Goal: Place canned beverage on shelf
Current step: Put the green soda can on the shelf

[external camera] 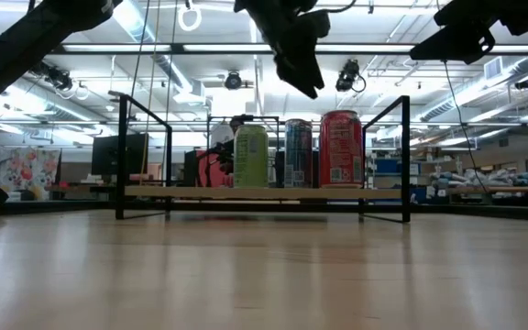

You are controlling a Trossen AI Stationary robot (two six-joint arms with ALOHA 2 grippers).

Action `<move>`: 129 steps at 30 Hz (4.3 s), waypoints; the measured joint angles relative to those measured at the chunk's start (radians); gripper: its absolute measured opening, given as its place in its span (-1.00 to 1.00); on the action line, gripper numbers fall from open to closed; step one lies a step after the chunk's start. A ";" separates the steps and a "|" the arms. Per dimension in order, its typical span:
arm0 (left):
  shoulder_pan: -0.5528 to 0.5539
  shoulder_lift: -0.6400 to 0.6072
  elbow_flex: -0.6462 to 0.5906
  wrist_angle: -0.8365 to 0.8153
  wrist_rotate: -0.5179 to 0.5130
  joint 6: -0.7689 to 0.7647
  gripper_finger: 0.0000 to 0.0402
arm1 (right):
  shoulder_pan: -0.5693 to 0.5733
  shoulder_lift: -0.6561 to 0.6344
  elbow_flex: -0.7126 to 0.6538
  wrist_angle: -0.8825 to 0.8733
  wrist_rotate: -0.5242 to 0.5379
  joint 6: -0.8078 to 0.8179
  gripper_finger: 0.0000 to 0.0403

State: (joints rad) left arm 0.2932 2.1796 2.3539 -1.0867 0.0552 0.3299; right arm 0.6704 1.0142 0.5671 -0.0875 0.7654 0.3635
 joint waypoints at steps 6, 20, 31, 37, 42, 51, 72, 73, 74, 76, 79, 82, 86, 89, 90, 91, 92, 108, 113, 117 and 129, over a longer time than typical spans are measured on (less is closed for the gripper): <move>-0.067 -0.012 0.000 -0.084 0.001 0.004 0.84 | 0.006 0.000 0.000 -0.019 0.026 -0.007 0.77; -0.304 -0.024 0.000 -0.099 -0.051 -0.062 0.72 | 0.052 0.000 0.000 0.051 -0.218 -0.096 0.77; -0.414 -0.024 0.000 -0.128 -0.056 -0.180 0.72 | 0.120 0.147 0.000 0.247 -0.457 -0.111 0.77; -0.454 -0.024 0.000 -0.148 -0.092 -0.219 0.72 | 0.161 0.284 0.001 0.420 -0.473 -0.176 0.77; -0.481 -0.024 0.000 -0.198 -0.118 -0.269 0.72 | 0.167 0.355 0.039 0.428 -0.446 -0.182 0.77; -0.535 -0.024 0.000 -0.230 -0.142 -0.335 0.72 | 0.167 0.465 0.091 0.426 -0.460 -0.208 0.77; -0.590 -0.024 0.000 -0.238 -0.175 -0.407 0.72 | 0.052 0.489 0.092 0.281 -0.225 -0.067 0.77; -0.591 -0.024 0.000 -0.238 -0.177 -0.408 0.72 | 0.044 0.489 0.092 0.275 -0.210 -0.051 0.77; -0.593 -0.024 0.000 -0.238 -0.182 -0.408 0.72 | 0.037 0.489 0.092 0.272 -0.194 -0.042 0.77; -0.595 -0.024 0.000 -0.239 -0.193 -0.408 0.72 | 0.023 0.489 0.092 0.270 -0.164 -0.029 0.77; -0.595 -0.024 0.000 -0.239 -0.193 -0.407 0.72 | 0.002 0.489 0.092 0.272 -0.118 -0.026 0.77; -0.595 -0.024 0.000 -0.239 -0.194 -0.407 0.72 | -0.025 0.489 0.092 0.273 -0.092 -0.025 0.77; -0.594 -0.024 0.000 -0.238 -0.196 -0.412 0.72 | -0.064 0.489 0.092 0.276 -0.075 -0.018 0.77; -0.595 -0.024 0.000 -0.238 -0.195 -0.420 0.72 | -0.082 0.489 0.092 0.300 -0.087 -0.023 0.77; -0.595 -0.024 0.000 -0.238 -0.195 -0.420 0.72 | -0.085 0.489 0.092 0.310 -0.100 -0.033 0.77; -0.595 -0.024 0.000 -0.238 -0.195 -0.420 0.72 | -0.087 0.489 0.091 0.319 -0.109 -0.047 0.77; -0.595 -0.024 0.000 -0.238 -0.195 -0.420 0.72 | -0.088 0.488 0.091 0.334 -0.116 -0.061 0.77; -0.576 -0.018 -0.024 -0.127 -0.212 -0.424 0.72 | -0.055 0.196 0.105 0.072 -0.027 -0.089 0.77; -0.565 -0.018 -0.073 -0.024 -0.219 -0.422 0.72 | -0.036 0.096 0.105 -0.129 0.029 0.009 0.77; -0.558 -0.015 -0.135 0.092 -0.220 -0.420 0.72 | -0.020 0.044 0.105 -0.307 0.085 0.138 0.77; -0.520 -0.017 -0.366 0.555 -0.228 -0.425 0.72 | 0.018 0.024 0.105 -0.550 0.189 0.362 0.77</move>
State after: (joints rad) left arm -0.2271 2.1624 1.9878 -0.5315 -0.1725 -0.0948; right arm 0.6886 1.0378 0.6716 -0.6376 0.9544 0.7250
